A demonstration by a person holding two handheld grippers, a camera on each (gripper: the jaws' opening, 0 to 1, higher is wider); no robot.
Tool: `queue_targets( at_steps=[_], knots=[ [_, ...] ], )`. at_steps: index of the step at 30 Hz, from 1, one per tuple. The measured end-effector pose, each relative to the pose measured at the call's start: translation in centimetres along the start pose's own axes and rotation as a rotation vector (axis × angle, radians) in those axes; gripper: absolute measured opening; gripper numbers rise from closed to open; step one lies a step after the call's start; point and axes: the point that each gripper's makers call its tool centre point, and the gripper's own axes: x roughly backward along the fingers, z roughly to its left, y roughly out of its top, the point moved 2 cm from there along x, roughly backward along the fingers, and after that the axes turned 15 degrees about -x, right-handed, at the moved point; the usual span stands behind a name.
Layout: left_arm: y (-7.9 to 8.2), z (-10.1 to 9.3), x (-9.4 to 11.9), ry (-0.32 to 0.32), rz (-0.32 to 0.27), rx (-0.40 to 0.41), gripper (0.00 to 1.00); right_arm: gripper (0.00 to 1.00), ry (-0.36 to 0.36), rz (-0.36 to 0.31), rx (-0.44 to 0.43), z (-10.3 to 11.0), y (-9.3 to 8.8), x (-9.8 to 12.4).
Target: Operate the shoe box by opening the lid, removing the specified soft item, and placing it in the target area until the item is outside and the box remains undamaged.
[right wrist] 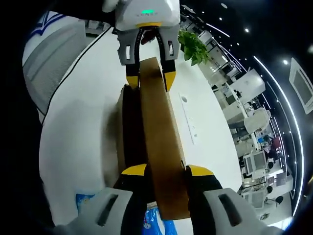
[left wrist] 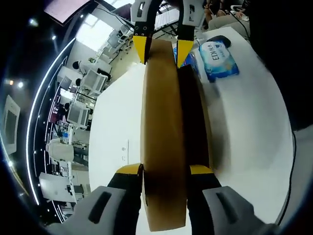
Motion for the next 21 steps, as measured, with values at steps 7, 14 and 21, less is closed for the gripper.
queue_targets(
  at_steps=[7,14,21],
  knots=[
    [0.0,-0.9,-0.5,0.013,0.003,0.024,0.35,0.27,0.011,0.004,0.004,0.9,-0.4,-0.2],
    [0.1,-0.9,-0.5,0.044,-0.003,0.018,0.35,0.27,-0.008,0.004,0.052,1.1,-0.6,-0.5],
    [0.2,-1.0,-0.5,0.060,-0.008,0.014,0.35,0.28,-0.027,0.040,0.072,0.8,-1.9,-0.7]
  ],
)
